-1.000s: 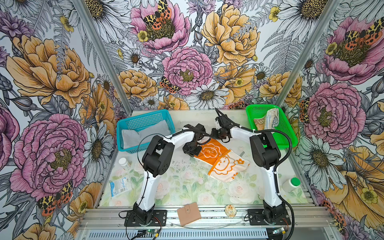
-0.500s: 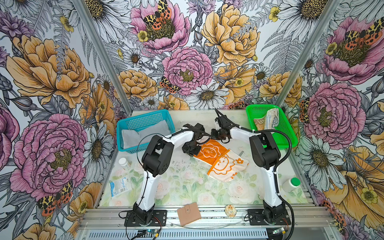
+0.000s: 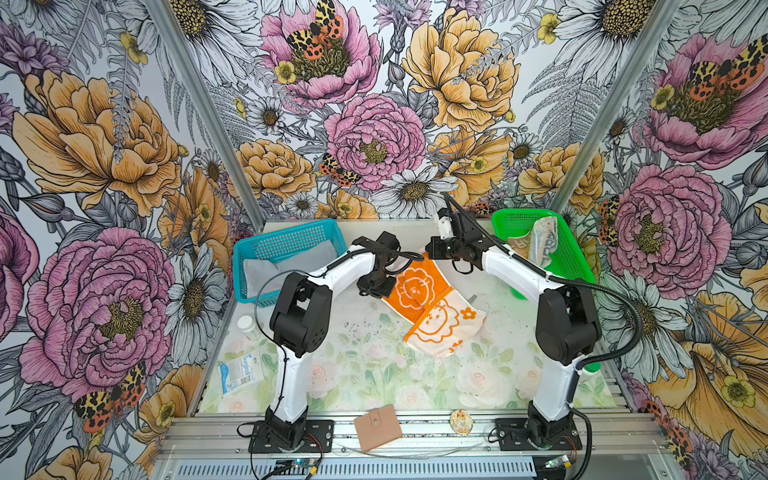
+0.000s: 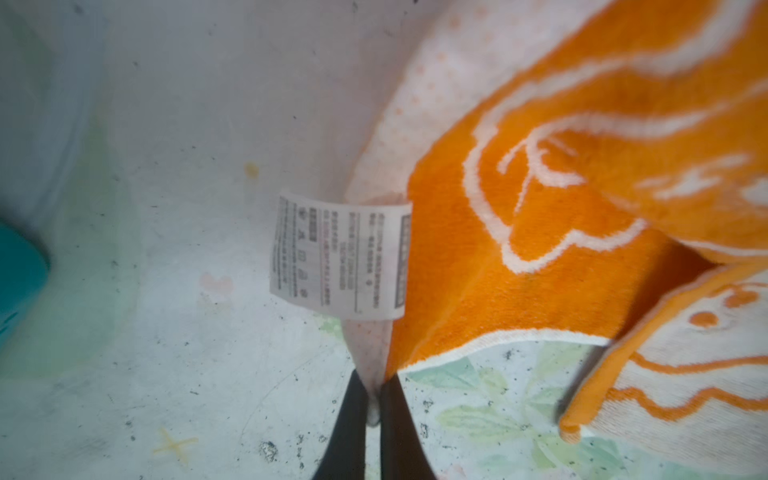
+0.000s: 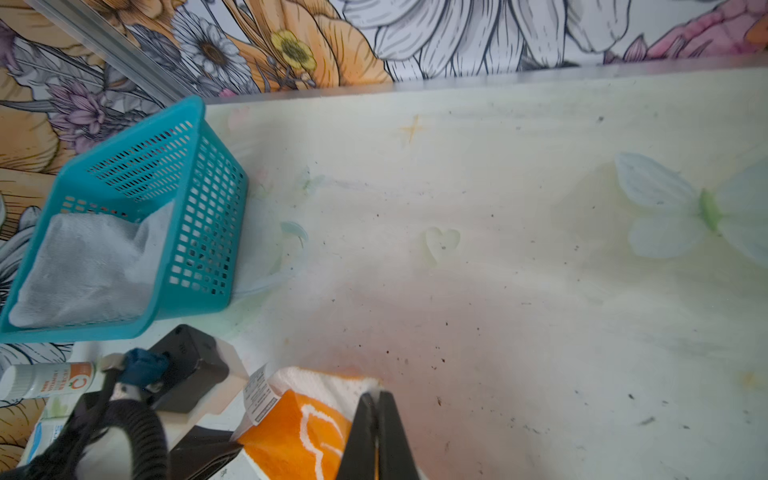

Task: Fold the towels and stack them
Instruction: 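Lift the orange towel with both grippers and spread it flat on the table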

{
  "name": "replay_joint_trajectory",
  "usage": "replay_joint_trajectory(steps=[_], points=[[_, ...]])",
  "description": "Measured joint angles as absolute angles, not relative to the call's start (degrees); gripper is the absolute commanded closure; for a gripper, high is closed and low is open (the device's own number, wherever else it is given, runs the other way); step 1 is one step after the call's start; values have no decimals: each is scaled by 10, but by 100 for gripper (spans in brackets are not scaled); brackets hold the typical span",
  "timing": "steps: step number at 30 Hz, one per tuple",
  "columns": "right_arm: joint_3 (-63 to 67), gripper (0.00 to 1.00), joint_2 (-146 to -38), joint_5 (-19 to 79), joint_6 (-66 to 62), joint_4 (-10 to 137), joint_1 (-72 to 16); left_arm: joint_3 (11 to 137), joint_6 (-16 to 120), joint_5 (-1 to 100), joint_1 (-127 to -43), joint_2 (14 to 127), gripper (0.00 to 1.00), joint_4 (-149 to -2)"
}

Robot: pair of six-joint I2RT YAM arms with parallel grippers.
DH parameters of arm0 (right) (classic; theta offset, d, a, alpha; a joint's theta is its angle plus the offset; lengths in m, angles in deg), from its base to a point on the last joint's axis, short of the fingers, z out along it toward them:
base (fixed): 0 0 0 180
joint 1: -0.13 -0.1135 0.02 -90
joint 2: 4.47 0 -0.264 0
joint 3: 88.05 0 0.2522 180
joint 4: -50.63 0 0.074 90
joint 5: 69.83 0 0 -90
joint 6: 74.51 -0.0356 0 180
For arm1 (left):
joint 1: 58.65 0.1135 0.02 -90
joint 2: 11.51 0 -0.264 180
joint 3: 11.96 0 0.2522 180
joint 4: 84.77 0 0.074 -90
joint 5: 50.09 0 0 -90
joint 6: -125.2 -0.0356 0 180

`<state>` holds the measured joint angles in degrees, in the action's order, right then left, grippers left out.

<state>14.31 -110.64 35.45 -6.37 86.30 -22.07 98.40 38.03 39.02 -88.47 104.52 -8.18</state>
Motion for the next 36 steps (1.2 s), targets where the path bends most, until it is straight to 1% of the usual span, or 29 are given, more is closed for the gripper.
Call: replay_joint_trajectory(steps=[3,9,12,16,23,30,36], points=[[141,100,-1064,355,-59,862,-220,984,378,378,-884,998,100,-87],[122,100,-981,355,-56,863,-220,976,362,333,-890,836,100,-129],[115,100,-932,355,-54,864,-220,977,347,312,-908,762,100,-152],[112,100,-857,366,-48,864,-220,985,321,282,-957,697,100,-168],[103,100,-749,388,-39,862,-220,990,287,212,-1041,642,100,-173],[74,100,-661,406,-41,865,-220,1003,256,127,-1170,582,100,-173],[66,100,-586,410,-46,864,-220,1042,226,63,-1276,546,100,-173]])
